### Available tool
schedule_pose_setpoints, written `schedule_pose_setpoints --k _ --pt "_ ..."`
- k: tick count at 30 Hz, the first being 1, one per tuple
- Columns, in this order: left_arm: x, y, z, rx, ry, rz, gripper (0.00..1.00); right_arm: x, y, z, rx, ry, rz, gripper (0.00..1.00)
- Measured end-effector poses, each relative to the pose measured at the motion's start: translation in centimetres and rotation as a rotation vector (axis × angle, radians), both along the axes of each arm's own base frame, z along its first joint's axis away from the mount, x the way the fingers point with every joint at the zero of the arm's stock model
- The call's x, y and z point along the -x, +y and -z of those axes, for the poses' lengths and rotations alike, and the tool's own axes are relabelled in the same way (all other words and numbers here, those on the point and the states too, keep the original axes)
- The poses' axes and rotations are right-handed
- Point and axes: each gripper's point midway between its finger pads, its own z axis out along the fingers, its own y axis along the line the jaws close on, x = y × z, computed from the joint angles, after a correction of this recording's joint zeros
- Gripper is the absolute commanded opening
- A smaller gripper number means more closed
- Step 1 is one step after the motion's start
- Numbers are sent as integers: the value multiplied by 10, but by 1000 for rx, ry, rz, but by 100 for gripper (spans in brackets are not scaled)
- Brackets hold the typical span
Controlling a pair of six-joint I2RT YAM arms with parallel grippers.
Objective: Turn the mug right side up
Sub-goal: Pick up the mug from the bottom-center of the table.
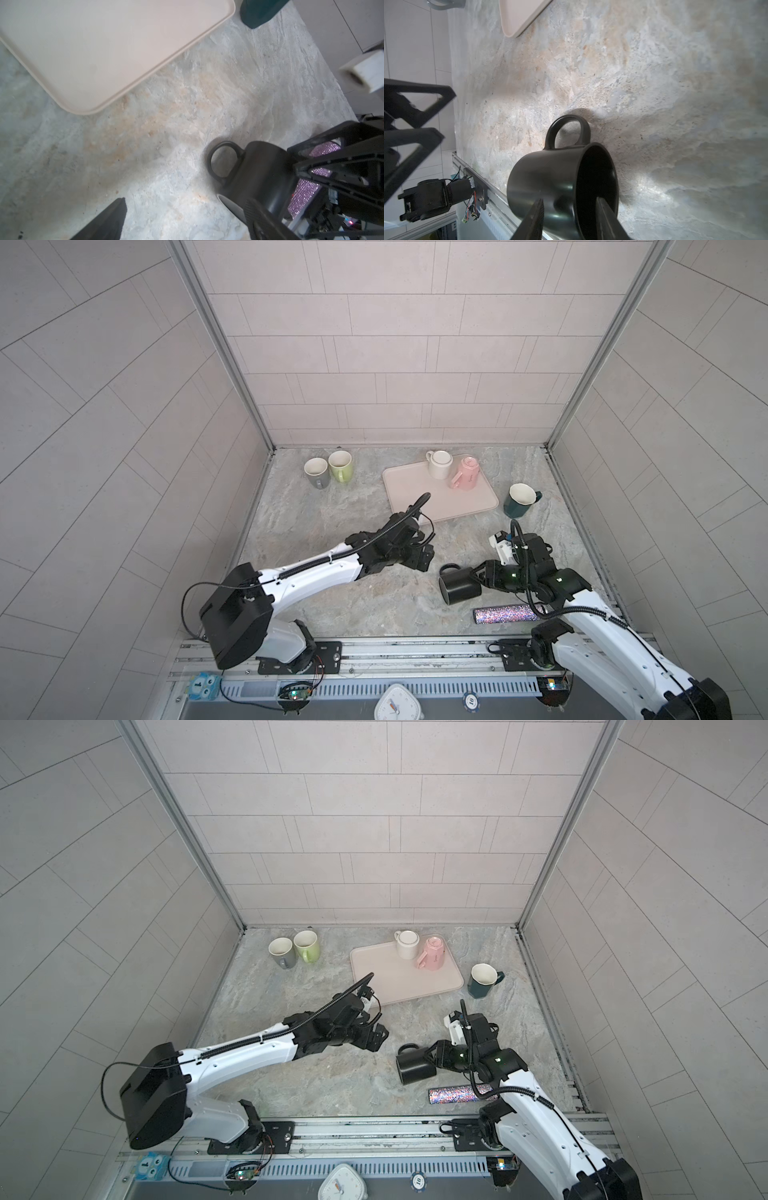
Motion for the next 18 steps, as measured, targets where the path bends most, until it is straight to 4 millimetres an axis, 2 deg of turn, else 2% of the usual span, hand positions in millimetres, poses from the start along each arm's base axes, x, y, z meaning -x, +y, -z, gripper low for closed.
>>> schedule_pose_setpoints --k 4,6,11,18 --pt "30 18 39 -23 128 11 82 6 4 -4 -33 -32 -28 47" --pt "42 22 49 -27 179 18 81 9 6 -6 -43 -39 -46 47" --pt "50 7 48 18 214 61 80 15 10 -1 -52 -30 -80 48" --pt "54 -12 63 19 275 97 81 23 15 10 -59 -13 -124 48"
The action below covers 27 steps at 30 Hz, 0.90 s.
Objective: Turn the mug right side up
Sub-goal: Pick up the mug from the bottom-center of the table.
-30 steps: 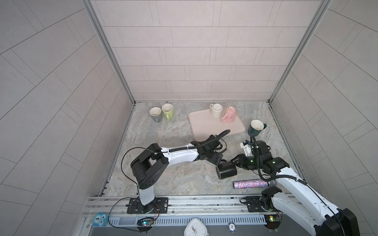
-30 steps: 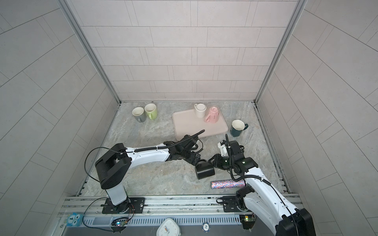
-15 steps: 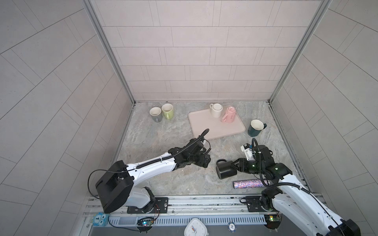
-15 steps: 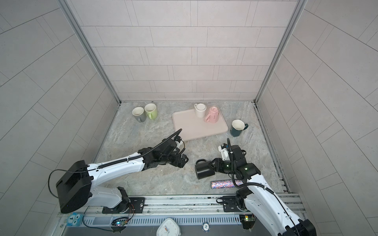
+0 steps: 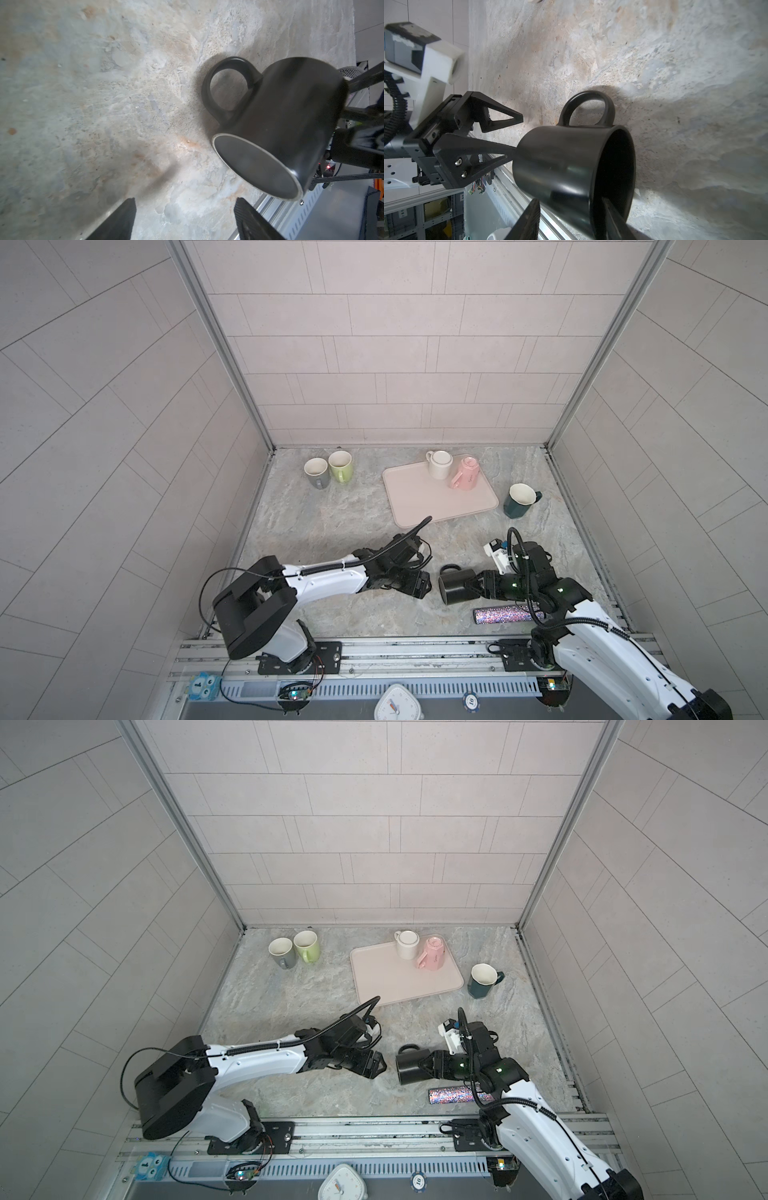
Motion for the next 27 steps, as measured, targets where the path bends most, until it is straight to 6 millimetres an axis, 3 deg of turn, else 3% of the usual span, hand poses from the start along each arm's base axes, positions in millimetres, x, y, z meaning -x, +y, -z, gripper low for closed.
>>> schedule_pose_setpoints --k 8,18,27 --pt "-15 -24 -6 27 -8 9 82 1 9 0 -17 -34 -50 48" --pt "-20 -32 12 -12 31 8 83 -1 20 -7 -28 -75 -66 48" --pt "-28 -41 14 -16 34 3 86 -5 14 -12 83 -106 -37 36"
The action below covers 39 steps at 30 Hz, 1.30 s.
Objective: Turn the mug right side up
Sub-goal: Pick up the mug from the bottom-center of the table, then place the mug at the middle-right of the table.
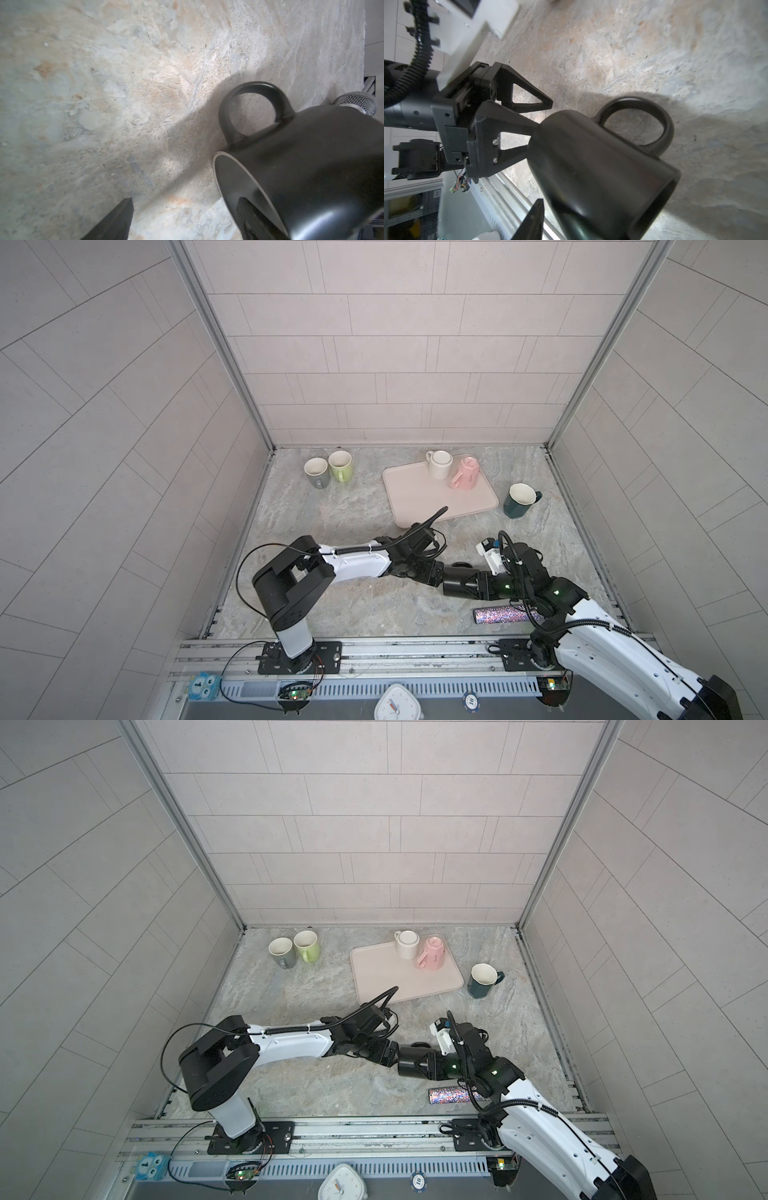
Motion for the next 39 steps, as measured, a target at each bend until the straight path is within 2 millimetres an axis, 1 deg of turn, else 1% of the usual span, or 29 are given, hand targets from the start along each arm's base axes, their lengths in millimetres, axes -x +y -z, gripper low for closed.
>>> schedule_pose_setpoints --k 6,9,14,19,21,24,26,31,35,39 --pt "-6 -10 1 2 -1 7 88 -7 0 -7 64 -36 13 33" --pt "-9 -12 0 2 -4 9 89 -10 -2 -6 127 -28 20 28" --pt "-14 -12 0 6 -6 1 90 -17 1 -4 235 -1 13 22" --pt "-22 -9 0 21 -12 -21 90 -22 4 1 261 8 14 20" --pt "-26 -6 0 29 -20 -33 91 -25 2 0 276 0 29 16" --pt "-30 4 0 32 -29 -56 91 -28 -9 6 340 3 60 14" --pt "-34 14 0 24 -37 -79 92 -31 -18 8 395 8 86 14" --pt "-44 36 -4 -18 -84 -121 93 -50 -37 10 462 18 178 15" --pt "-46 46 -21 -13 -154 -139 94 -71 -67 9 493 31 302 15" --pt "-50 51 -34 4 -200 -152 94 -92 -100 9 514 69 420 16"
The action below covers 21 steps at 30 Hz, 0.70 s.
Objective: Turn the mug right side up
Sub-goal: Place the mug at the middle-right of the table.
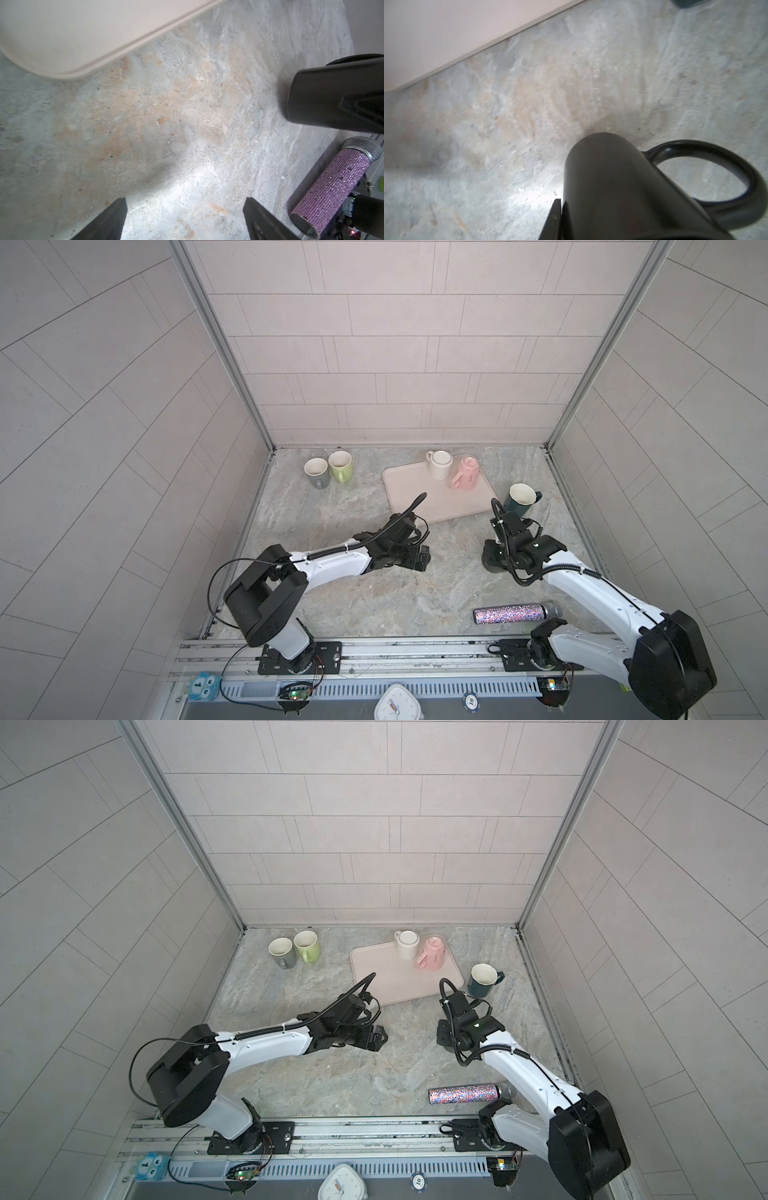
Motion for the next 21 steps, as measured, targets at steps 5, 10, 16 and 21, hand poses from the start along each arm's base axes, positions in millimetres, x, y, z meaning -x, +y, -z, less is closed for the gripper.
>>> schedule_pose_setpoints --k 5,10,16,21 --pt "1 3 -1 3 -10 -2 94 -32 -20 -2 24 27 74 21" --pt "3 7 -2 3 -22 5 94 -66 -22 -17 40 5 83 56" --pt "-2 9 -19 28 -64 1 94 -86 -22 -36 30 13 78 67" --pt "-12 13 -29 31 -101 -26 95 -83 -19 -60 8 -40 56 67"
